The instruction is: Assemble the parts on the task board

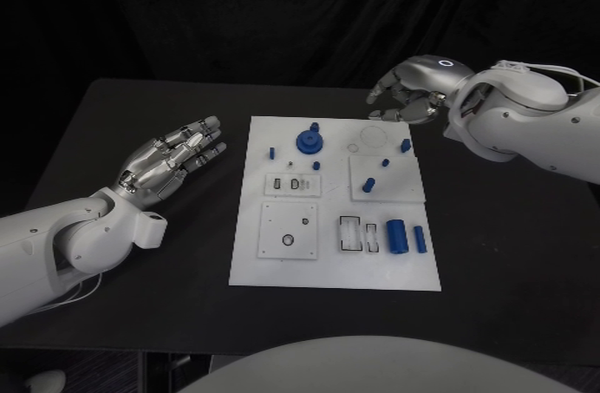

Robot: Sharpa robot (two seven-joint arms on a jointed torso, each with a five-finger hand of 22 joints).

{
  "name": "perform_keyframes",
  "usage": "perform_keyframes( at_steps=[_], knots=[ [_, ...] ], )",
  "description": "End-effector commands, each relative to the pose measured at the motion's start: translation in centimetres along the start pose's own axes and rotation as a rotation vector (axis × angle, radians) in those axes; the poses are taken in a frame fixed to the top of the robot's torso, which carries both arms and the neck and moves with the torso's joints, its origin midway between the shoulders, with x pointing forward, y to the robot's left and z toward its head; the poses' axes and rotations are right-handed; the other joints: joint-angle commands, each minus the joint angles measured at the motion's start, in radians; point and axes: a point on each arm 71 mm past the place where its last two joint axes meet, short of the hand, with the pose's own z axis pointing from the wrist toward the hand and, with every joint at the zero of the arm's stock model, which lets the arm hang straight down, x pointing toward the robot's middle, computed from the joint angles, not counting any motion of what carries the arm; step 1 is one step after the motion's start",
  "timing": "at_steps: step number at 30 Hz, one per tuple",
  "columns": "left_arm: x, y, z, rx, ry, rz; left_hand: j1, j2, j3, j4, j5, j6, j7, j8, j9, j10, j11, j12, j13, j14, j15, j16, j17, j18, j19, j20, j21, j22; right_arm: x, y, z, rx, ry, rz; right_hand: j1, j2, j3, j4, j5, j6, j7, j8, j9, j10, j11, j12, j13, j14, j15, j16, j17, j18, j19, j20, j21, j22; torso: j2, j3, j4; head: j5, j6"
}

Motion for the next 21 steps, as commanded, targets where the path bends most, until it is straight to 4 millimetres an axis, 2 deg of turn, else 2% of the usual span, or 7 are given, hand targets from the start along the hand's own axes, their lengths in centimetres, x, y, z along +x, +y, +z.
perform_keyframes(
  at_steps=[1, 5, 8, 11, 17, 20, 21],
  knots=[
    [0.3, -0.3, 0.2, 0.050, 0.005, -0.004, -0.001, 0.002, 0.008, 0.000, 0.004, 0.004, 0.001, 0.001, 0.001, 0.000, 0.005, 0.005, 0.001, 0.003, 0.005, 0.005, 0.001, 0.014, 0.000, 0.009, 0.003, 0.001, 0.3, -1.1, -1.5, 0.021, -0.033, 0.071, -0.004, -0.007, -0.005, 0.008, -0.013, 0.010, -0.001, -0.009, -0.004, 0.049, -0.008, -0.004, 0.194, 0.057, -0.009, -0.022, 0.100, -0.016, 0.015, -0.006, 0.017, 0.181, -0.002, -0.0019, -0.0001, -0.004, 0.000],
    [0.4, -0.1, 0.5, 0.050, 0.012, -0.008, -0.001, 0.002, 0.008, 0.000, 0.004, 0.004, 0.001, 0.001, 0.001, 0.000, 0.005, 0.005, 0.001, 0.003, 0.005, 0.005, 0.001, 0.014, 0.000, 0.009, 0.003, 0.001, 1.4, -3.1, -3.4, 0.069, -0.037, 0.094, -0.008, -0.008, -0.016, 0.009, -0.056, 0.015, -0.004, -0.018, -0.009, 0.047, -0.011, -0.009, 0.183, 0.057, -0.014, -0.050, 0.068, -0.017, 0.022, -0.011, 0.022, 0.185, -0.004, -0.0018, -0.0009, -0.005, 0.000],
    [0.5, 0.0, 0.5, 0.049, 0.015, -0.010, -0.002, 0.001, 0.009, 0.000, 0.004, 0.004, 0.001, 0.001, 0.001, 0.000, 0.006, 0.004, 0.001, 0.004, 0.006, 0.005, 0.001, 0.014, 0.001, 0.009, 0.003, 0.001, 2.3, -4.2, -4.2, 0.094, -0.034, 0.100, -0.009, -0.011, -0.022, 0.010, -0.079, 0.011, -0.004, -0.024, -0.013, 0.043, -0.012, -0.013, 0.175, 0.056, -0.015, -0.063, 0.053, -0.017, 0.022, -0.012, 0.018, 0.184, -0.005, -0.0005, 0.0003, -0.006, 0.000],
    [0.5, 0.0, 0.6, 0.048, 0.017, -0.012, -0.002, 0.001, 0.010, -0.001, 0.004, 0.003, 0.001, 0.001, 0.001, -0.001, 0.006, 0.004, 0.001, 0.003, 0.006, 0.004, 0.001, 0.014, 0.000, 0.009, 0.003, 0.001, 2.8, -5.0, -4.9, 0.114, -0.037, 0.101, -0.010, -0.018, -0.030, 0.010, -0.110, 0.007, -0.005, -0.030, -0.016, 0.033, -0.013, -0.021, 0.158, 0.053, -0.015, -0.082, 0.032, -0.014, 0.017, -0.013, 0.007, 0.180, -0.006, -0.0010, 0.0025, -0.011, 0.000],
    [0.5, 0.2, 0.8, 0.047, 0.021, -0.015, -0.002, 0.001, 0.012, -0.001, 0.004, 0.001, 0.001, 0.000, 0.000, -0.001, 0.006, 0.003, 0.001, 0.003, 0.006, 0.004, 0.001, 0.014, 0.000, 0.010, 0.003, 0.001, 4.0, -6.3, -6.1, 0.151, -0.019, 0.102, 0.003, -0.030, -0.035, 0.009, -0.135, -0.003, -0.007, -0.039, -0.020, 0.022, -0.015, -0.030, 0.141, 0.049, -0.017, -0.102, 0.011, -0.011, 0.011, -0.014, -0.009, 0.174, -0.006, -0.0011, 0.0057, -0.020, 0.000],
    [0.5, 0.4, 0.8, 0.045, 0.022, -0.017, -0.002, 0.001, 0.012, -0.001, 0.004, 0.001, 0.001, 0.000, 0.000, -0.001, 0.006, 0.003, 0.001, 0.003, 0.006, 0.004, 0.001, 0.014, 0.000, 0.010, 0.003, 0.001, 4.6, -6.7, -6.3, 0.165, -0.003, 0.103, 0.008, -0.032, -0.035, 0.008, -0.137, -0.002, -0.007, -0.039, -0.020, 0.023, -0.015, -0.029, 0.142, 0.050, -0.017, -0.101, 0.012, -0.011, 0.011, -0.014, -0.008, 0.175, -0.004, 0.0000, 0.0008, -0.018, 0.000],
    [0.5, 0.4, 0.8, 0.045, 0.023, -0.017, -0.002, 0.002, 0.013, -0.001, 0.005, 0.000, 0.001, 0.000, 0.000, -0.001, 0.007, 0.003, 0.001, 0.002, 0.006, 0.004, 0.001, 0.014, 0.000, 0.010, 0.003, 0.001, 4.7, -6.8, -6.4, 0.168, 0.001, 0.104, 0.012, -0.036, -0.036, 0.008, -0.139, -0.003, -0.007, -0.039, -0.021, 0.024, -0.015, -0.029, 0.143, 0.050, -0.017, -0.103, 0.010, -0.011, 0.012, -0.014, -0.009, 0.175, -0.003, 0.0005, 0.0010, -0.018, 0.000]
  ],
)
